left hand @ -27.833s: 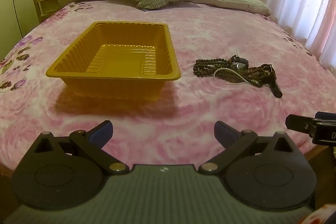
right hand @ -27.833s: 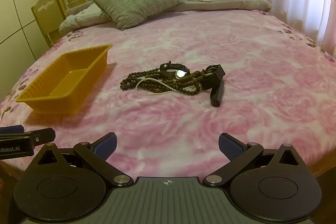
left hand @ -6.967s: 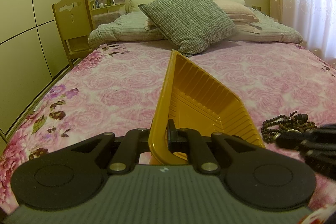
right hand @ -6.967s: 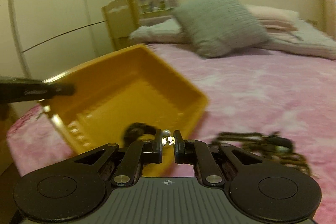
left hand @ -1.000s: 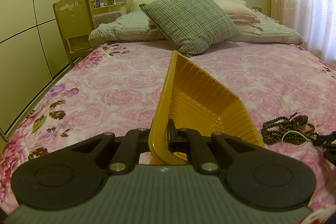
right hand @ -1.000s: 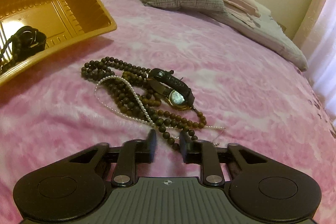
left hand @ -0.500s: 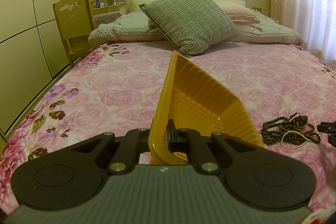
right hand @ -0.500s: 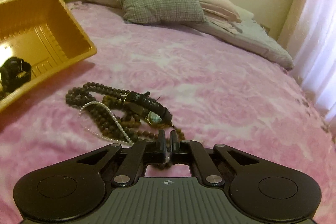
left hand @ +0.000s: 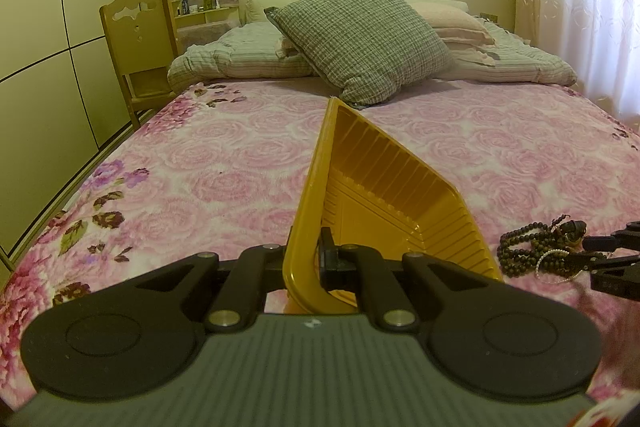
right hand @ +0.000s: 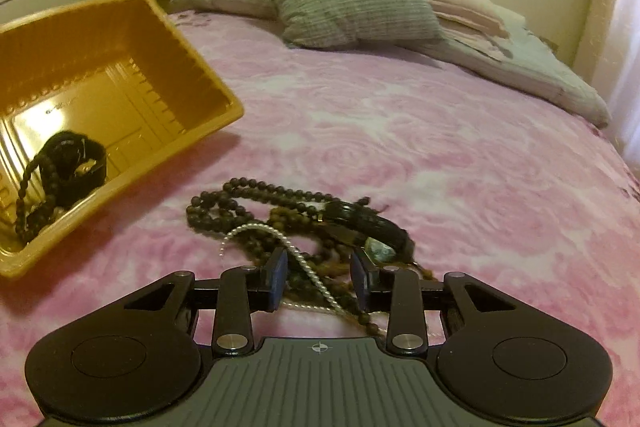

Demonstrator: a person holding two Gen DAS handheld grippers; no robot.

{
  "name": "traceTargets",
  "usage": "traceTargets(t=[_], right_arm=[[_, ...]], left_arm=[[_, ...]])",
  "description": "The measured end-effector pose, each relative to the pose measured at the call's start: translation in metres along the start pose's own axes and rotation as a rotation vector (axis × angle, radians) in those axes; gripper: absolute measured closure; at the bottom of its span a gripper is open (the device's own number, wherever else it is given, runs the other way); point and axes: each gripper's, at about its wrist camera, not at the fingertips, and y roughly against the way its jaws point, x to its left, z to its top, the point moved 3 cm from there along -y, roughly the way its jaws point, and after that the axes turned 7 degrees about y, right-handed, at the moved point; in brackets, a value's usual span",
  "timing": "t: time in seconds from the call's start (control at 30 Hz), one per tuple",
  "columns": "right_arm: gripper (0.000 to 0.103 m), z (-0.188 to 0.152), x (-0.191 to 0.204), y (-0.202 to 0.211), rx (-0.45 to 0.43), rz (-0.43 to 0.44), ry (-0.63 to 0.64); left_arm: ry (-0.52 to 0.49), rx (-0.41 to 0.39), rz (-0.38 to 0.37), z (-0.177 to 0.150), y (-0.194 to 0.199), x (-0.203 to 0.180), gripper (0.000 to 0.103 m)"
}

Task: Organize jewelry
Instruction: 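Lift the pearl strand and lower it into the orange tray, open right gripper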

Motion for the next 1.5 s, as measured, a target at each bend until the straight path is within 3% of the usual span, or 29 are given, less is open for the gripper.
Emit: traceTargets(t=[0.1, 0.27, 0.33, 0.6, 0.77, 1.07, 1.3, 1.5], right_arm=[[0.071, 0.001, 0.007, -0.008, 0.008, -0.011, 0.064], [0.086, 0.000, 0.016, -0.016, 0.031, -0.018, 0.166], [0.101, 0.001, 0.018, -0.013, 0.019, -0.026, 0.178], [0.101, 0.003, 0.008, 0.024, -0.043, -0.086, 0.125], [0.101, 0.002, -0.018, 0.068, -0.111, -0.199, 0.017], [0.101, 0.016, -0.058, 0.125, -0.209, -0.363, -0.045], [0.101, 0.041, -0.067, 0.156, -0.310, -0.415, -0.033], [0.101, 0.064, -0.063, 0.168, -0.378, -0.396, -0.016]], left_arm=[[-0.001, 0.000, 0.000, 0.000, 0.000, 0.000, 0.096], [0.000, 0.001, 0.000, 0.000, 0.000, 0.000, 0.096], [0.000, 0.000, 0.000, 0.001, 0.000, 0.000, 0.096], [-0.001, -0.002, -0.002, 0.001, 0.000, 0.001, 0.096], [-0.001, -0.003, -0.003, 0.001, 0.000, 0.001, 0.096], [-0.002, -0.003, -0.002, 0.000, 0.000, 0.001, 0.096], [-0.002, -0.004, -0.003, 0.000, 0.000, 0.002, 0.096], [-0.001, -0.003, -0.003, 0.000, 0.000, 0.001, 0.096]])
